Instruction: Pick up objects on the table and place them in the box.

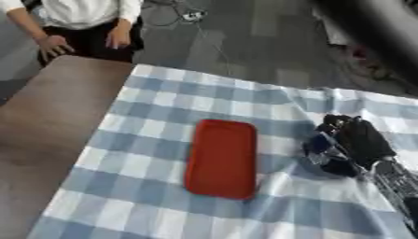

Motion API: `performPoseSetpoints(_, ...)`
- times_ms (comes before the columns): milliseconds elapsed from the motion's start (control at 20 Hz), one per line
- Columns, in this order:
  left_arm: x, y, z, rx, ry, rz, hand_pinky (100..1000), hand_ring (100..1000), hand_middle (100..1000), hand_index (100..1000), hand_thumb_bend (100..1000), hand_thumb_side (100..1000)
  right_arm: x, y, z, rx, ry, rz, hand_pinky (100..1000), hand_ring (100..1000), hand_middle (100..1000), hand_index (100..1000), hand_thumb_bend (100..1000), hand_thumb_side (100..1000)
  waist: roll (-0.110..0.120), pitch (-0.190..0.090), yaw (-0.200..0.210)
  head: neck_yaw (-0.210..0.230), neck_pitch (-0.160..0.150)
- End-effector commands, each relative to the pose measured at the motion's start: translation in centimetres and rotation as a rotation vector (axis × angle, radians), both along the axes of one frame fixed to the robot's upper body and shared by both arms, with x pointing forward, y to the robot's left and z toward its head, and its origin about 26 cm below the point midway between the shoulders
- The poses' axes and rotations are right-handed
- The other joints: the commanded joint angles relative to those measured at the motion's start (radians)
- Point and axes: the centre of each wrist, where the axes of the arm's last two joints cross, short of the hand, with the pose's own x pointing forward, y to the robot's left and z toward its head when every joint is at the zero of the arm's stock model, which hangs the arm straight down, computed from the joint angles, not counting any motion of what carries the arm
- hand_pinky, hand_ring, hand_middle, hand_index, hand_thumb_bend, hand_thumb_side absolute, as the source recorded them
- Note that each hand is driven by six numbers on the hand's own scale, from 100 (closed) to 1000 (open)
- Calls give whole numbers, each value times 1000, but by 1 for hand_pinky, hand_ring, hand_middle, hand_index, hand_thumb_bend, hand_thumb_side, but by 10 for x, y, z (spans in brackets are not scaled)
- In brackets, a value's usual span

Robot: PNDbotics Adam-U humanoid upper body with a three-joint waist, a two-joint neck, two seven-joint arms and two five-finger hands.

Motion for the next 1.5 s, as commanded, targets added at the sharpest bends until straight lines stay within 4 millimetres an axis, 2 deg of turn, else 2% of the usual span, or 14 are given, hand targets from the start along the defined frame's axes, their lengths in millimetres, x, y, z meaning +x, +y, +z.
performPoseSetpoints(50, -3, 0, 6, 10, -27, -3, 782, 699, 879, 909, 209, 804, -4, -8, 12, -35, -9, -17, 225, 509, 619, 680, 301, 1000, 2, -22, -3, 12, 2)
performPoseSetpoints(350, -3, 0, 6, 10, -30, -1, 782, 698, 879, 908, 208, 803, -4, -8, 3, -37, 13, -11, 216, 501, 615, 676, 288, 1000, 2, -20, -2, 13, 3)
performPoseSetpoints(400, -3, 0, 6, 10, -30, -1, 782, 699, 879, 908, 208, 803, -4, -9, 1, -38, 16, -11, 216, 501, 614, 676, 331, 1000, 2, -19, -2, 14, 3)
performPoseSetpoints(450, -3, 0, 7, 10, -31, 0, 782, 698, 879, 908, 209, 803, -5, -9, 0, -40, 20, -12, 220, 503, 618, 678, 284, 1000, 2, -19, -2, 14, 3)
performPoseSetpoints(600, -3, 1, 7, 10, -34, 3, 782, 698, 876, 905, 211, 799, -6, -13, -5, -42, 27, -32, 222, 504, 619, 679, 279, 1000, 2, -18, -2, 16, 3)
performPoseSetpoints(900, -3, 1, 7, 11, -37, 7, 782, 697, 876, 904, 211, 800, -7, -25, -14, -41, 40, -97, 220, 517, 685, 735, 279, 1000, 3, -18, -4, 17, 2)
performPoseSetpoints(1050, -3, 1, 7, 12, -37, 8, 782, 697, 876, 904, 211, 800, -8, -28, -18, -43, 54, -113, 170, 508, 689, 778, 295, 1000, 4, -17, -5, 16, 2)
performPoseSetpoints(1150, -3, 1, 7, 11, -37, 8, 782, 697, 876, 904, 211, 800, -9, -30, -20, -36, 64, -121, 106, 488, 678, 802, 322, 1000, 5, -16, -5, 16, 1)
performPoseSetpoints(1200, -3, 1, 7, 11, -37, 8, 782, 697, 876, 904, 211, 800, -9, -31, -21, -29, 68, -125, 111, 489, 680, 800, 320, 1000, 5, -16, -6, 16, 1)
performPoseSetpoints(1300, -3, 1, 7, 11, -37, 9, 782, 697, 876, 904, 210, 801, -10, -33, -24, -6, 75, -124, 100, 431, 638, 812, 377, 1000, 6, -15, -6, 16, 2)
performPoseSetpoints(1400, -3, 1, 7, 11, -37, 9, 782, 696, 876, 904, 210, 801, -11, -36, -28, 31, 83, -120, 100, 362, 600, 803, 393, 1000, 6, -15, -7, 17, 2)
performPoseSetpoints(1500, -3, 1, 7, 10, -37, 10, 782, 696, 876, 904, 210, 801, -12, -38, -31, 76, 76, -107, 100, 233, 499, 753, 383, 1000, 7, -14, -8, 18, 2)
